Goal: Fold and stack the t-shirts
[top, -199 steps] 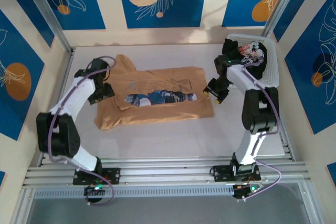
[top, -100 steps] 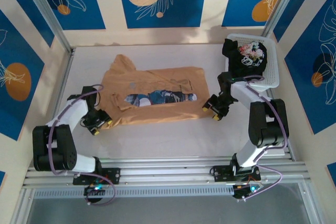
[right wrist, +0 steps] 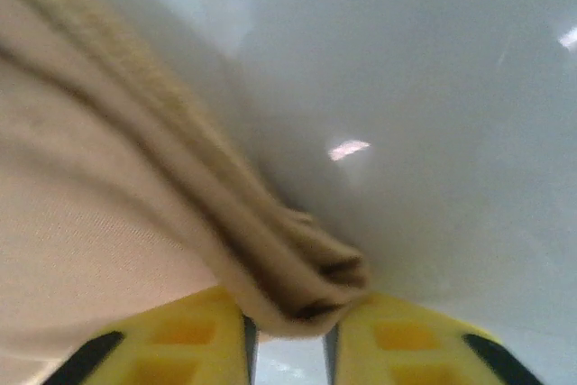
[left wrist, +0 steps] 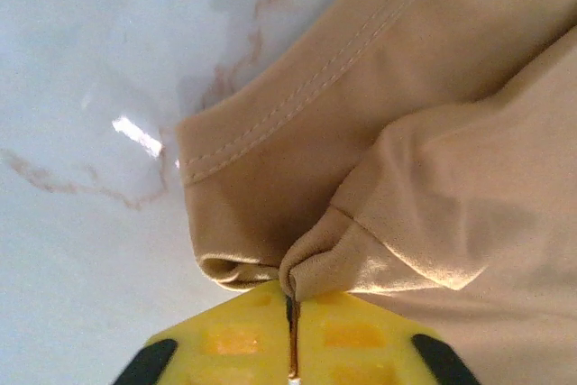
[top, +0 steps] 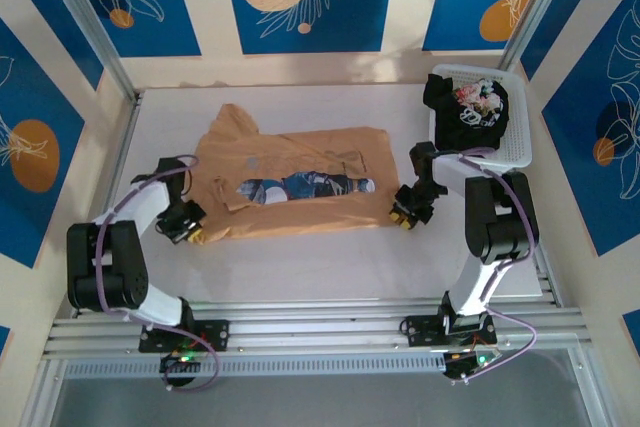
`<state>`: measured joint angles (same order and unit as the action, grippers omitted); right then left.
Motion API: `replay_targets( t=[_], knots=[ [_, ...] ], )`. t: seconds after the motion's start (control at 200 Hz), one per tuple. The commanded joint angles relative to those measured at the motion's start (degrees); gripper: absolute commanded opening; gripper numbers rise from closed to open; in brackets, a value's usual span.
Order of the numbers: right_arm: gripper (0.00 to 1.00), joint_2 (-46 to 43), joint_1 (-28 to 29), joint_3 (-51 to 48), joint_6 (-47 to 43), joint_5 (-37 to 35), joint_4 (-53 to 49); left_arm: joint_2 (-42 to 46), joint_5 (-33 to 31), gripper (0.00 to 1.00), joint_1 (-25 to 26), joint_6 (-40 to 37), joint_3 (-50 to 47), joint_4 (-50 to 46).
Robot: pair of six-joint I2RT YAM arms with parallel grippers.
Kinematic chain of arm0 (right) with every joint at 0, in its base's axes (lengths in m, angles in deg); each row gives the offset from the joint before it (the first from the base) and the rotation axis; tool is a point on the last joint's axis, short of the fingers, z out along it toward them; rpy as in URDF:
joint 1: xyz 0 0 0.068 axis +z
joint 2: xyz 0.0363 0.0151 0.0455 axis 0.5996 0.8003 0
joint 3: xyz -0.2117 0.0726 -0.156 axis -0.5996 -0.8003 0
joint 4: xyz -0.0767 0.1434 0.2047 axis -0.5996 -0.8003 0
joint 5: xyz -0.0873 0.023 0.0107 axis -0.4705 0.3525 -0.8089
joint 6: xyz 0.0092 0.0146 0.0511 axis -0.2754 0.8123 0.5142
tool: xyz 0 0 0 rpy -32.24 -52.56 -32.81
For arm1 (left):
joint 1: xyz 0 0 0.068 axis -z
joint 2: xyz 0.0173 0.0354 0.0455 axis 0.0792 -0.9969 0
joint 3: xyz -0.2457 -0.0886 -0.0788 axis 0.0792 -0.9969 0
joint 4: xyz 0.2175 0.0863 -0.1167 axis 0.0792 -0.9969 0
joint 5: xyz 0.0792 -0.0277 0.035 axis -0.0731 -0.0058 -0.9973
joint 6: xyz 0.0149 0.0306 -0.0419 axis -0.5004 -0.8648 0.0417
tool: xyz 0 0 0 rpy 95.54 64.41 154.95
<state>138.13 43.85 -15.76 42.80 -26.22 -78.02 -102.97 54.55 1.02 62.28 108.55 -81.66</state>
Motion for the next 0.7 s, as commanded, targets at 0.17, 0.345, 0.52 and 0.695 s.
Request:
replay_targets(
  t=[0.17, 0.345, 0.52, 0.695],
  knots=[
    [0.00, 0.32, 1.10, 2.28, 0.25, -7.94, -4.71, 1.15, -8.40, 0.00, -0.92, -4.65, 2.69, -6.46],
    [0.00, -4.02, 1.77, -0.45, 0.01, -8.67, -8.30, 3.53, -6.11, 0.00, -0.77, -5.74, 0.79, -8.93],
    [0.00, -8.48, 2.37, -4.54, 0.44, -9.12, -10.12, 6.36, -1.60, 0.00, -0.29, -4.39, -4.53, -9.29],
    [0.02, -9.03, 2.66, -6.31, 0.47, -8.29, -9.86, 5.21, -1.69, 0.03, -0.10, -4.19, -4.62, -8.88]
  ],
)
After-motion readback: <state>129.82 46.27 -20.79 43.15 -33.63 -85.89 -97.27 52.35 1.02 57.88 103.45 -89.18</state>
